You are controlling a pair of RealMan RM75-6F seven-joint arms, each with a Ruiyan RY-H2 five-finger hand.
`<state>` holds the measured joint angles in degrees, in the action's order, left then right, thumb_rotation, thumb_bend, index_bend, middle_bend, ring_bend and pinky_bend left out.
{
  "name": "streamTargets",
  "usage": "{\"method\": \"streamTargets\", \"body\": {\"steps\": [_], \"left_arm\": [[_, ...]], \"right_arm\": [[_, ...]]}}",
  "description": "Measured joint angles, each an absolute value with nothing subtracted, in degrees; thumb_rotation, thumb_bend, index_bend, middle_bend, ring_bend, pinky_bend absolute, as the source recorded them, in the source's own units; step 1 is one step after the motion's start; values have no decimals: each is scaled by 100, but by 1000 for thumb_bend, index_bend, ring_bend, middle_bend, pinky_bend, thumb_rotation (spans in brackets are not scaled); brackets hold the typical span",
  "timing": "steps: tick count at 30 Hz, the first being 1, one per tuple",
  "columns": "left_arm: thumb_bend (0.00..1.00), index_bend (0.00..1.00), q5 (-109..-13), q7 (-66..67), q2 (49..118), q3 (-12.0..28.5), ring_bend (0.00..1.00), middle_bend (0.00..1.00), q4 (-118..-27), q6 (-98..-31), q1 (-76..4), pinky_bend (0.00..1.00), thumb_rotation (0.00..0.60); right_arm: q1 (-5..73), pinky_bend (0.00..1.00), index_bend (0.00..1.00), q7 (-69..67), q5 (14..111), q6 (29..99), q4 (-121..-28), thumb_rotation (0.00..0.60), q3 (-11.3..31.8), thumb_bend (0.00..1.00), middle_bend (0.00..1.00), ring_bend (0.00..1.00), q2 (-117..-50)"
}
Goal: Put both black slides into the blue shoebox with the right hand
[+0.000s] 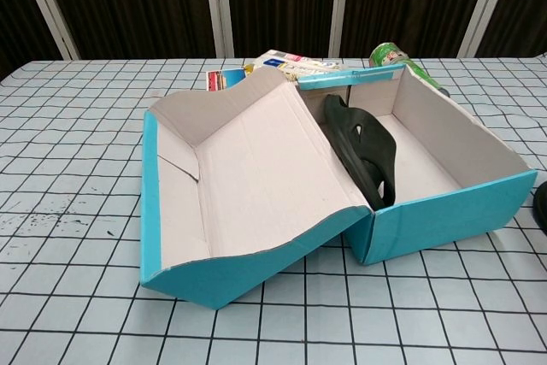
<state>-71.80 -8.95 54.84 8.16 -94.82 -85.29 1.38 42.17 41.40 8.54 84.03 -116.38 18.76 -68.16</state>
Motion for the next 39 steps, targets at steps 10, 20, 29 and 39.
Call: {"method": "streamTargets", "body": {"steps": [10, 20, 29, 39], "left_arm": [[373, 97, -7137, -700, 5526, 816, 0, 0, -9521, -8483, 93, 92, 600], [374, 98, -7104, -579, 5562, 819, 0, 0, -9548, -8432, 44, 92, 600], [373, 98, -7097, -549, 5570, 821, 0, 0, -9552, -8441, 40, 92, 600], [373, 98, -7097, -499, 5579, 817, 0, 5, -9567, -8451, 35, 92, 600]], "right_arm": [[3801, 355, 284, 4191, 997, 7770, -11290, 600, 1241, 449, 236, 230, -6567], [3786, 56, 102, 4676, 618, 7002, -11304, 600, 841, 175, 48, 23, -5981], [3731, 38, 88, 4682, 951, 6522, -11232, 600, 503, 176, 34, 7, -5936], [3574, 38, 88, 4321, 1650, 6366, -10889, 600, 235, 175, 34, 7, -6327]]}}
